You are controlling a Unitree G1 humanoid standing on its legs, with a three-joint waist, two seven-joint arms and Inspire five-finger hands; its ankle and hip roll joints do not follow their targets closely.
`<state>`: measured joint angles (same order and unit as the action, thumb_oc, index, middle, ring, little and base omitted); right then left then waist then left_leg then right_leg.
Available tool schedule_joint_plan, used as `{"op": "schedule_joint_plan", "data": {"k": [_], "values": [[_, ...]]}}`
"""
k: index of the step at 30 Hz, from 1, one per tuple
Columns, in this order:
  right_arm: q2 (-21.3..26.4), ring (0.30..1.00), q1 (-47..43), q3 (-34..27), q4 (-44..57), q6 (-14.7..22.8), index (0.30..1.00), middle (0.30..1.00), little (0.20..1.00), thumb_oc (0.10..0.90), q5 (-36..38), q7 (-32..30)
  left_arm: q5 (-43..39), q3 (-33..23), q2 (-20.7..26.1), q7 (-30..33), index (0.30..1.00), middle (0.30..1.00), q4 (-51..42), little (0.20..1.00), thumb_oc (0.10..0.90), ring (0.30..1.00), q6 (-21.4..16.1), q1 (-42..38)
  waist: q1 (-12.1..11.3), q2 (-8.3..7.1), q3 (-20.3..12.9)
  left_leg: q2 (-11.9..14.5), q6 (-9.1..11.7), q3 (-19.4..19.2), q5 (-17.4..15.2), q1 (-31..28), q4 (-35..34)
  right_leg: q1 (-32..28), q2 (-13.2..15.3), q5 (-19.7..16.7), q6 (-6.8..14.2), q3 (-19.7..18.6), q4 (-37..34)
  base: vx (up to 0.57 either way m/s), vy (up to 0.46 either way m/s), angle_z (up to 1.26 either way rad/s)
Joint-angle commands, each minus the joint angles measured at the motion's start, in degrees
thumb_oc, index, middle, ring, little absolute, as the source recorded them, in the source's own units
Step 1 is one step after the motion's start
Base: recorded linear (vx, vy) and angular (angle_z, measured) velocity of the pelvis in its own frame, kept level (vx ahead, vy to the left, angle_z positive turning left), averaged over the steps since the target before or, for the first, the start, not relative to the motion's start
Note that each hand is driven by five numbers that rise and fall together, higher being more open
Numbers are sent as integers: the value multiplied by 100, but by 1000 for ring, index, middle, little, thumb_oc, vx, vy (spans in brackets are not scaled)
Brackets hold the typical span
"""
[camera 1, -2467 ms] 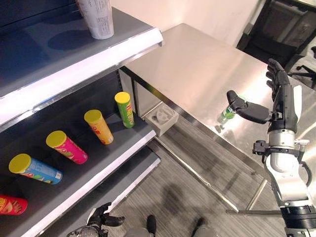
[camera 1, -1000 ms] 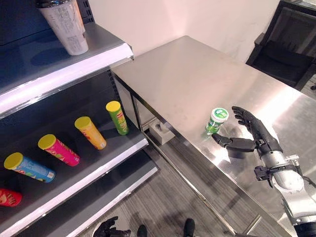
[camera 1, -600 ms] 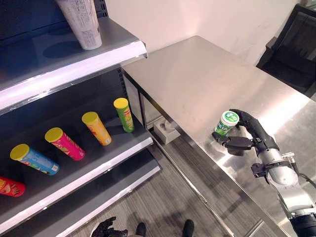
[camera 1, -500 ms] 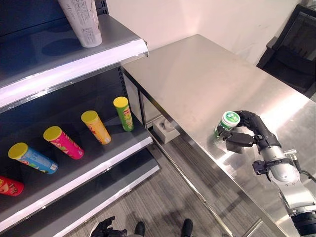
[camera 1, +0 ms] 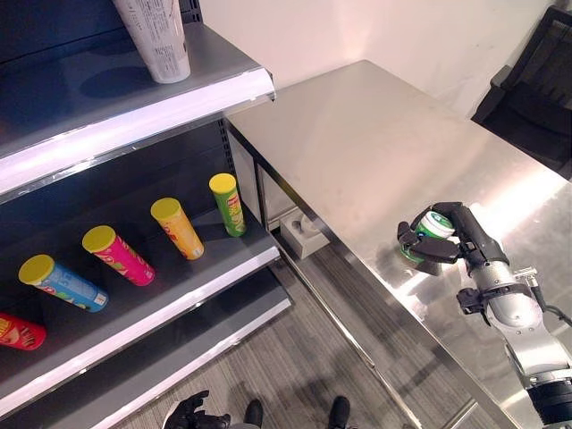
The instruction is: Put the goods on the table back onto the shelves and tidy them up.
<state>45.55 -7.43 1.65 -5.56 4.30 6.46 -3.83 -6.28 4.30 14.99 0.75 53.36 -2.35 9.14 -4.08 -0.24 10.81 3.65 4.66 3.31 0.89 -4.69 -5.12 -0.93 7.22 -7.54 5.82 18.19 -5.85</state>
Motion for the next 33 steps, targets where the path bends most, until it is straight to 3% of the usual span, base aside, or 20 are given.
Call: {"op": "schedule_joint_plan", "data": {"k": [1, 7, 13, 17, 20, 21, 22, 23, 27, 29, 30, 33], "values": [[723, 300, -580, -652, 987, 527, 300, 300, 300, 400, 108, -271, -1, 198, 347, 38, 900, 900, -47, 900, 800, 900, -173, -191, -80, -219, -271, 221, 207, -560, -58, 300, 12, -531, 286, 713, 405, 104, 89, -13, -44, 1], [1038, 300, -1232, -743, 1414, 784, 300, 300, 300, 400, 380, -361, -72, 195, 400, -26, 900, 900, -75, 900, 800, 900, -196, -170, -152, -238, -381, 348, 306, -517, -8, 253, 12, -613, 161, 830, 335, 118, 85, -23, -80, 1], [1342, 300, -2015, -421, 1652, 973, 300, 300, 300, 400, 654, -363, -138, 262, 419, -109, 900, 900, -130, 900, 800, 900, -213, -79, -298, -241, -409, 518, 456, -326, 161, 314, 12, -678, -67, 998, 201, 150, 85, -42, -142, 11], [1533, 300, -2758, -1, 1709, 1090, 300, 300, 300, 400, 902, -370, -216, 279, 477, -126, 900, 900, -147, 900, 800, 900, -220, -43, -458, -222, -353, 673, 588, -98, 371, 432, 12, -678, -269, 1115, 85, 201, 85, -79, -173, 19], [1871, 300, -3566, 503, 1659, 1182, 300, 300, 300, 400, 1163, -362, -287, 311, 543, -90, 900, 900, -105, 900, 800, 900, -241, -154, -557, -217, -209, 794, 740, 76, 720, 778, 20, -670, -359, 1180, 22, 430, 85, -143, -142, 37], [2013, 300, -3679, 574, 1701, 1197, 300, 300, 300, 400, 1202, -354, -272, 340, 565, -80, 900, 900, -85, 900, 800, 900, -236, -237, -528, -260, -140, 872, 720, -244, 773, 879, 103, -685, -317, 1173, 17, 570, 85, -210, -55, 108], [2207, 300, -3954, 801, 1741, 1170, 300, 300, 300, 400, 1189, -344, -304, 309, 586, -92, 900, 900, -138, 900, 800, 900, -215, -269, -452, -333, -124, 1090, 557, -1058, 732, 922, 373, -645, -223, 1140, 1, 839, 85, -194, -43, 132], [2228, 300, -4128, 946, 1727, 1150, 300, 300, 300, 400, 1194, -352, -314, 286, 603, -97, 900, 900, -148, 900, 800, 900, -213, -269, -466, -356, -126, 1136, 536, -1233, 606, 911, 580, -624, -188, 1107, -9, 912, 85, -155, -17, 150], [2059, 300, -4723, 1481, 1708, 1179, 300, 300, 300, 400, 1434, -186, -259, 219, 589, -81, 900, 900, 20, 900, 800, 900, -262, -274, -436, -365, -174, 1058, 576, -1046, -188, 585, 1172, -682, -55, 1096, 13, 988, 109, 2, 42, 54], [2122, 300, -4956, 1641, 1760, 1203, 300, 300, 300, 400, 1631, -113, -261, 256, 594, -103, 900, 900, 37, 900, 800, 900, -249, -242, -353, -286, -263, 1028, 552, -1173, -194, 305, 967, -663, -19, 1046, 26, 1113, 131, 17, 189, 61], [1929, 300, -5027, 1704, 1783, 1183, 300, 300, 300, 400, 1740, -74, -220, 259, 551, -133, 900, 900, 84, 900, 800, 900, -214, -187, -350, -202, -410, 918, 530, -1358, -169, 119, 643, -676, 14, 975, 64, 1200, 138, 84, 169, 75], [1685, 300, -5195, 1898, 1689, 1095, 300, 300, 300, 400, 1743, -52, -271, 205, 502, -85, 900, 900, 226, 900, 800, 900, -181, -197, -410, -174, -569, 792, 517, -1422, -84, -93, 192, -755, 128, 874, 155, 1292, 144, 82, 186, 26]]}}
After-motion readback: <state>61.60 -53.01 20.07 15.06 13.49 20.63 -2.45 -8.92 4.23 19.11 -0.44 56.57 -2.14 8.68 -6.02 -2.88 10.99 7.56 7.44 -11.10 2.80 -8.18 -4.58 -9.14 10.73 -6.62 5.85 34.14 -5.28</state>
